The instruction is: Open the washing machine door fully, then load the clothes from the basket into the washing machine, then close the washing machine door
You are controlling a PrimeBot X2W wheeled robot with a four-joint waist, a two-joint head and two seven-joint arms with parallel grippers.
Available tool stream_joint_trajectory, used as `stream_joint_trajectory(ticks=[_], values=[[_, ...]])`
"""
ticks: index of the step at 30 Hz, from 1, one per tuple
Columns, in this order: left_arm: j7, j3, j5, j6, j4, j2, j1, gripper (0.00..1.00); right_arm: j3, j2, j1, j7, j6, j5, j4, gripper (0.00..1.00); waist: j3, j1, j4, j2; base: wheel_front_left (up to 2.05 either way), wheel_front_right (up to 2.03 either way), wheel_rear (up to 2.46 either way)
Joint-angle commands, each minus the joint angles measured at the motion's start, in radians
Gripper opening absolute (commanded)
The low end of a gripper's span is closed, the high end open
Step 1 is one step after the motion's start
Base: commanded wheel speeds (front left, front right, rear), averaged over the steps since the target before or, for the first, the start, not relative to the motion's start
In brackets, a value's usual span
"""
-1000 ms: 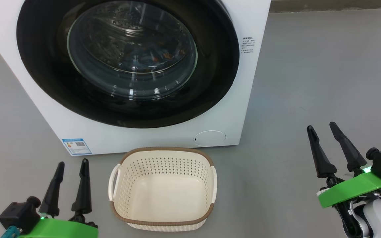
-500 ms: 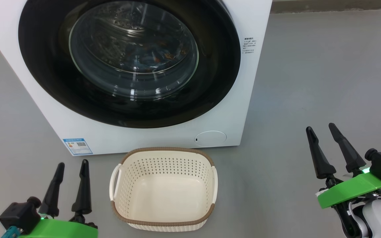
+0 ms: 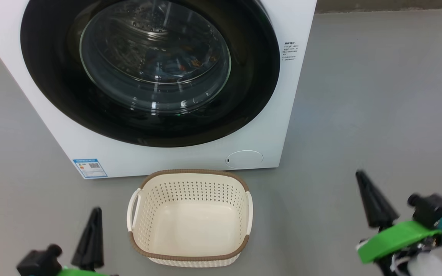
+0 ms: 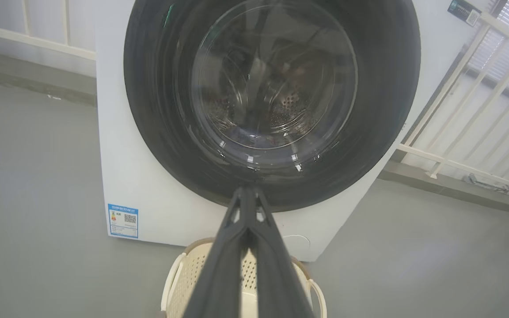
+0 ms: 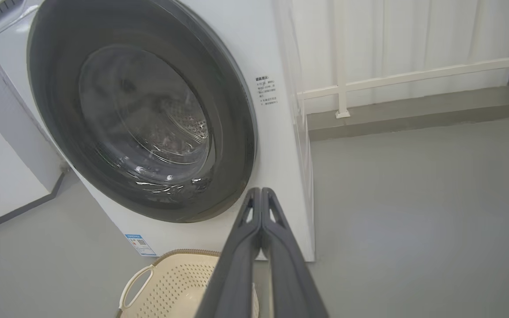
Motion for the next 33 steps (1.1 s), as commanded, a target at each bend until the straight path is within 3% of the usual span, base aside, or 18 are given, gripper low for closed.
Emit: stream_joint_trajectory(ticks=[1, 9, 33], values=[[0.001, 0.000, -0.002, 0.000, 0.001, -0.001, 0.001, 0.00, 0.000, 0.001, 0.002, 0.001, 0.000, 0.002, 0.002, 0.00, 0.000, 0.0001, 0.000, 0.0000, 0.00, 0.00, 0.00], [0.018, 0.010, -0.051, 0.002, 0.020, -0.020, 0.021, 0.00, -0.003, 0.028, 0.031, 0.019, 0.000, 0.052, 0.025, 0.00, -0.003, 0.0013, 0.003, 0.0000, 0.00, 0.00, 0.00], [0.088, 0.057, -0.257, 0.007, -0.001, -0.036, 0.011, 0.00, -0.061, 0.056, 0.031, 0.084, -0.001, 0.262, 0.010, 0.00, -0.008, 0.0001, 0.016, 0.0000, 0.00, 0.00, 0.00]])
